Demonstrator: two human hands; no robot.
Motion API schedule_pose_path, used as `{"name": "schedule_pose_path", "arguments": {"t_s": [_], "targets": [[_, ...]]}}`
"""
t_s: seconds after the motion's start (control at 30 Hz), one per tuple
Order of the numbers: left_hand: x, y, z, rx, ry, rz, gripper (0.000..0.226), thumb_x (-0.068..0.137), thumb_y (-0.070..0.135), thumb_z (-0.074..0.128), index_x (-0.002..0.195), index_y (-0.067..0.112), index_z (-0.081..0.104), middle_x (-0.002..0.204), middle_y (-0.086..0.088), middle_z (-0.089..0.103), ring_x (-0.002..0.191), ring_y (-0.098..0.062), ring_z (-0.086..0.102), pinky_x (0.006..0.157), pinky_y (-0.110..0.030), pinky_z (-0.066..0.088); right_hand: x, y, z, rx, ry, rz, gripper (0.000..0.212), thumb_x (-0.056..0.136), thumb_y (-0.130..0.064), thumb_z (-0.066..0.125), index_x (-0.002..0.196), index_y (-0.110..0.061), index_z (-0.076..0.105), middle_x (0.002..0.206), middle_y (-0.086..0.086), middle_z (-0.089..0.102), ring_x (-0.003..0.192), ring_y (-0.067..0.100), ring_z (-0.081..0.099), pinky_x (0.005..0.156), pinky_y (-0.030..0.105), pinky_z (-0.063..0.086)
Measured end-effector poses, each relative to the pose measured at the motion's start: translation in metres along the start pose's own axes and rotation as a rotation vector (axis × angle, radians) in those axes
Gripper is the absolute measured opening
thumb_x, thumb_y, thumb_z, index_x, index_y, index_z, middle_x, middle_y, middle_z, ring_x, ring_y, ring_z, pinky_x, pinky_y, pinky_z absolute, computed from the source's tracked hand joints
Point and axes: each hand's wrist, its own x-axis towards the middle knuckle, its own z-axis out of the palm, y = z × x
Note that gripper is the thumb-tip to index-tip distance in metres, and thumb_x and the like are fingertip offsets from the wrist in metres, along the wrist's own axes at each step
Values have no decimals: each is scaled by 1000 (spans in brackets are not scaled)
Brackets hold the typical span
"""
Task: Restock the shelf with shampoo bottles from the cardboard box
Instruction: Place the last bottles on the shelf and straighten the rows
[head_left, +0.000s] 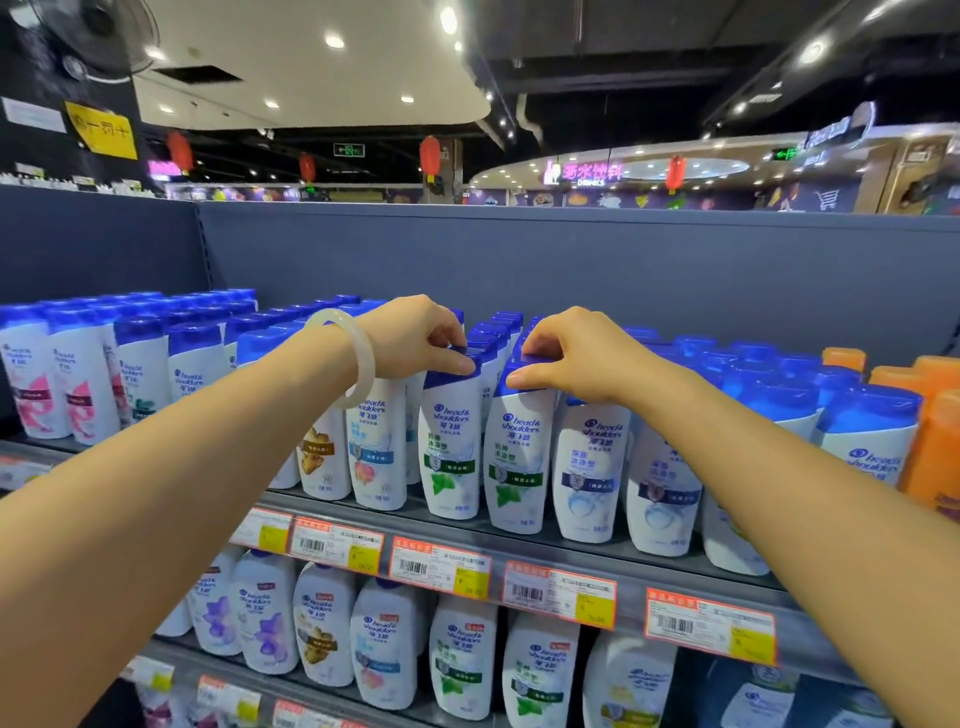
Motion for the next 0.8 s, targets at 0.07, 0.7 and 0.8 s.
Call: {"name": "schedule_pose_path", "arguments": {"t_s": [0.07, 0.7, 0.8], "targets": [[0, 1, -2, 8, -9, 3, 39, 85, 36, 60, 116, 13, 60, 109, -5, 63, 88, -15, 55, 83, -27, 48, 0, 0, 0, -8, -2, -1, 31, 75, -43, 70, 83, -15, 62, 80, 0, 60, 79, 21, 56, 72, 33, 43], [-3, 0, -5, 63, -22, -34, 55, 76, 46, 67, 122, 17, 55, 114, 1, 60, 95, -17, 54, 86, -29, 45, -13, 8, -26, -72, 9, 8, 43, 79, -52, 61, 105, -17, 67, 102, 1, 68, 91, 17, 60, 78, 31, 50], [-5, 5, -4, 168, 92, -20, 63, 73, 58, 63, 122, 21, 54, 115, 4, 57, 106, -19, 54, 97, -38, 42, -29, 33, -50, -96, 82, 54, 32, 82, -48, 59, 92, -19, 70, 91, -1, 68, 80, 13, 58, 66, 26, 42]]}}
